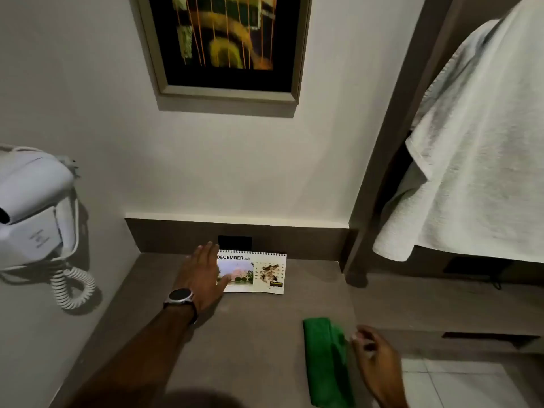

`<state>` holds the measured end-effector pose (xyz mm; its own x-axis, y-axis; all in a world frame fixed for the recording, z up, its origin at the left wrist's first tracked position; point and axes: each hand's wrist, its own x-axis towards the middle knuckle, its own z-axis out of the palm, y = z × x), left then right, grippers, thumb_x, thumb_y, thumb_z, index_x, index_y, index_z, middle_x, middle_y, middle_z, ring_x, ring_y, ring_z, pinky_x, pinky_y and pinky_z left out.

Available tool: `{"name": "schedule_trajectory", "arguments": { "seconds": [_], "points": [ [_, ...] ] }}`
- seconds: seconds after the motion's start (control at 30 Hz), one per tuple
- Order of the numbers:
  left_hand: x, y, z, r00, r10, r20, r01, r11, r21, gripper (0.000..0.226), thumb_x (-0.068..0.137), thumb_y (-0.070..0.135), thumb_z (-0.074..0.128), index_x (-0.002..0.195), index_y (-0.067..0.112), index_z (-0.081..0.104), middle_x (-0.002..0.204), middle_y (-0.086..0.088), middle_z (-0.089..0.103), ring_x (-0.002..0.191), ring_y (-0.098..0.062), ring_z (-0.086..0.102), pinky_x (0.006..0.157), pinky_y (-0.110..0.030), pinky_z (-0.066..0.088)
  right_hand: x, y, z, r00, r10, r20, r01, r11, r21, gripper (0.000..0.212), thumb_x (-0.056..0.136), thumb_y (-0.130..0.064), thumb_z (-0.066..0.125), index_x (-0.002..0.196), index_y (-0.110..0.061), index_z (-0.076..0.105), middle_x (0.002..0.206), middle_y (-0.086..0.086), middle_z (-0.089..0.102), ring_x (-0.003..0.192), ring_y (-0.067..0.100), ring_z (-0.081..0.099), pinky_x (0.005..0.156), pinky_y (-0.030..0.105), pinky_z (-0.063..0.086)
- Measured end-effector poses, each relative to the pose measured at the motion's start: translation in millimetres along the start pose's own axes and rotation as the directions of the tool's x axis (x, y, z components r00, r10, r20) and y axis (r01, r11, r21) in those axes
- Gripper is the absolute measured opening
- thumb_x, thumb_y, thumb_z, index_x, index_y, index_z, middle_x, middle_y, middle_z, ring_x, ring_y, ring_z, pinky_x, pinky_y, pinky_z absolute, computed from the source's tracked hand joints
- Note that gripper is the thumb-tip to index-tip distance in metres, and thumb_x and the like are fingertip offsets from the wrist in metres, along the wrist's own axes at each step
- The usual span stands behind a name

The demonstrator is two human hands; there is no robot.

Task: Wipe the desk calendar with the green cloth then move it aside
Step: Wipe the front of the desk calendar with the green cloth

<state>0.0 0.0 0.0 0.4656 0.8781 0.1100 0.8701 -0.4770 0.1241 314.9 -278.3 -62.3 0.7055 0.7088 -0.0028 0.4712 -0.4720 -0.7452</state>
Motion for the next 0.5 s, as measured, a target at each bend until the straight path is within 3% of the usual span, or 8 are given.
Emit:
{"name": "schedule_trajectory", "arguments": {
  "seconds": [0.1, 0.17, 0.23, 0.33, 0.4, 0.5],
  "points": [
    [-9.9, -7.9, 29.7, 1.000, -0.016, 0.023, 0.017, 0.999, -0.040, 0.081, 0.087, 0.060, 0.044, 0.149, 0.014, 0.020, 0.155, -0.013, 0.030, 0.142, -0.031, 0.026, 0.113, -0.049, 0.028, 3.2, 15.3, 48.7, 0.978, -0.037, 0.206, 0.086, 0.969, -0.233, 0.048, 0.089, -0.045, 0.067, 0.130, -0.022, 0.061, 0.129, 0.002, 0.065, 0.109, 0.021, 0.062, 0.097, 0.035, 0.052],
    [-26.0, -8.0, 62.1, 0.995, -0.002, 0.104, 0.007, 0.999, -0.047, 0.080, 0.088, 0.060, 0.039, 0.150, 0.015, 0.017, 0.158, -0.012, 0.023, 0.144, -0.029, 0.020, 0.115, -0.048, 0.023, 4.4, 22.5, 77.5, 0.961, -0.015, 0.276, 0.119, 0.923, -0.365, 0.057, 0.086, -0.057, 0.060, 0.134, -0.027, 0.056, 0.140, 0.001, 0.054, 0.119, 0.026, 0.054, 0.098, 0.039, 0.050],
    [-49.0, -2.4, 95.1, 0.978, 0.057, 0.201, -0.046, 0.997, -0.056, 0.082, 0.086, 0.060, 0.035, 0.151, 0.014, 0.018, 0.160, -0.011, 0.013, 0.146, -0.031, 0.015, 0.116, -0.049, 0.018, 6.9, 25.5, 94.1, 0.966, -0.021, 0.258, 0.145, 0.870, -0.471, 0.063, 0.083, -0.068, 0.051, 0.135, -0.033, 0.053, 0.145, -0.002, 0.049, 0.121, 0.027, 0.050, 0.093, 0.042, 0.052],
    [-85.3, -1.9, 140.1, 0.960, 0.197, 0.201, -0.187, 0.980, -0.064, 0.081, 0.083, 0.059, 0.041, 0.143, 0.004, 0.038, 0.152, -0.019, 0.030, 0.143, -0.035, 0.022, 0.110, -0.046, 0.022, 5.5, 24.9, 115.6, 0.980, 0.013, 0.200, 0.104, 0.820, -0.562, 0.077, 0.079, -0.082, 0.039, 0.137, -0.033, 0.052, 0.143, -0.002, 0.050, 0.117, 0.028, 0.051, 0.087, 0.044, 0.052],
    [-102.5, -1.0, 159.2, 0.961, 0.169, 0.217, -0.159, 0.985, -0.065, 0.081, 0.080, 0.059, 0.046, 0.141, 0.005, 0.041, 0.153, -0.013, 0.032, 0.146, -0.022, 0.002, 0.107, -0.038, 0.014, 6.0, 24.4, 124.9, 0.985, 0.047, 0.169, 0.067, 0.789, -0.611, 0.088, 0.073, -0.088, 0.037, 0.138, -0.030, 0.051, 0.142, 0.000, 0.051, 0.114, 0.030, 0.053, 0.085, 0.044, 0.052],
    [-113.2, -3.4, 182.7, 0.972, 0.066, 0.228, -0.040, 0.992, -0.117, 0.084, 0.082, 0.063, 0.042, 0.147, 0.011, 0.031, 0.163, -0.001, 0.008, 0.144, -0.012, -0.019, 0.109, -0.038, 0.002, 6.9, 22.7, 135.1, 0.983, 0.122, 0.138, 0.000, 0.749, -0.662, 0.094, 0.066, -0.091, 0.042, 0.140, -0.033, 0.045, 0.144, -0.001, 0.048, 0.114, 0.030, 0.053, 0.086, 0.042, 0.051]
  ]
}}
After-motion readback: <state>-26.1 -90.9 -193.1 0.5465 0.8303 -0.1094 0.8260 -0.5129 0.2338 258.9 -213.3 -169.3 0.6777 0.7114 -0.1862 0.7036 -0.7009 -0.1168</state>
